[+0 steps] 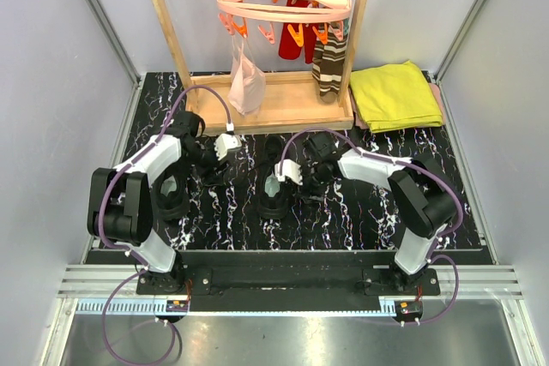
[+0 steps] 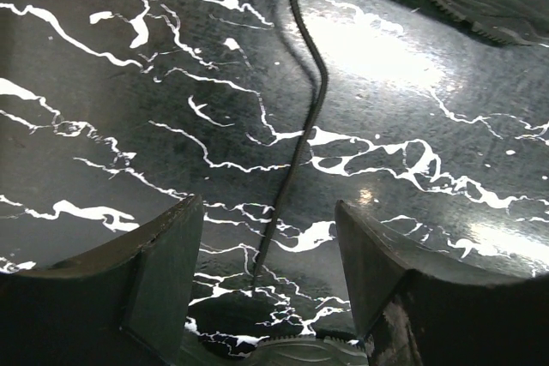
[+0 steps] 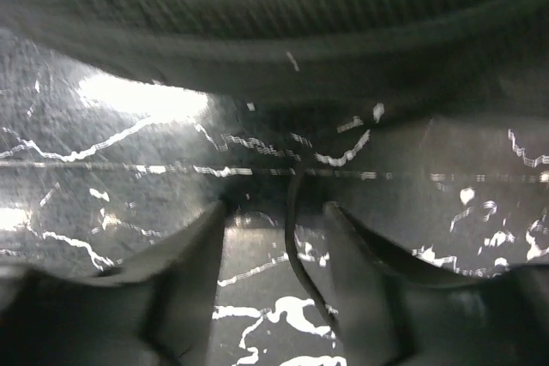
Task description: Tie the shoes
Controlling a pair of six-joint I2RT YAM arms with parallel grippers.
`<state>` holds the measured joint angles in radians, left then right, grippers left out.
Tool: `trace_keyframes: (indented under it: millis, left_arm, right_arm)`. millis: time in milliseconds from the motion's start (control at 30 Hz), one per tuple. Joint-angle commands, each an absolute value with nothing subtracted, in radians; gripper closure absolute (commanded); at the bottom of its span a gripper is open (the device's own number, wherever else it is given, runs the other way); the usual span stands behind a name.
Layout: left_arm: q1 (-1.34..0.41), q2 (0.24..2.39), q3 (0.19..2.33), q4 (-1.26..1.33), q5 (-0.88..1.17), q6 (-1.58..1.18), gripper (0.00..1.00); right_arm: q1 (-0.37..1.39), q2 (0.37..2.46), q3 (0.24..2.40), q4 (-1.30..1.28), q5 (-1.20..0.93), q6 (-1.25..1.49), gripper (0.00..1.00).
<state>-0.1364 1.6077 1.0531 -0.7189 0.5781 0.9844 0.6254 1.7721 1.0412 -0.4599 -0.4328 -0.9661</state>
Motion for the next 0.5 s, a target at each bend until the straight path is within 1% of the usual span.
trace_keyframes:
  millis: [0,33,133,200,300,333,467]
  left_arm:
    - [-0.137,1.614,1.054,-0.678,0.56,0.973,0.34]
    - [-0.138,1.615,1.054,-0.678,0.563,0.973,0.34]
    - [-0.138,1.606,1.051,-0.683,0.577,0.982,0.35]
    - [-0.141,1.6,1.046,-0.713,0.592,1.032,0.35]
    - [-0.182,1.58,1.013,-0.721,0.551,1.129,0.33]
    - [-0.205,1.575,1.0,-0.712,0.526,1.14,0.31]
    - [-0.235,1.606,0.999,-0.667,0.492,1.103,0.31]
  right_arm:
    - [0.663,1.832,1.06,-0.429,-0.316,-0.991,0.54]
    - [0.664,1.836,1.065,-0.433,-0.314,-0.988,0.73]
    - [0.663,1.833,1.072,-0.44,-0.301,-0.973,1.0]
    - [0.654,1.818,1.068,-0.442,-0.301,-0.945,1.0]
    - [0.62,1.769,1.087,-0.442,-0.319,-0.86,1.0]
    - [0.611,1.749,1.097,-0.442,-0.325,-0.833,1.0]
    - [0.577,1.701,1.126,-0.445,-0.336,-0.741,1.0]
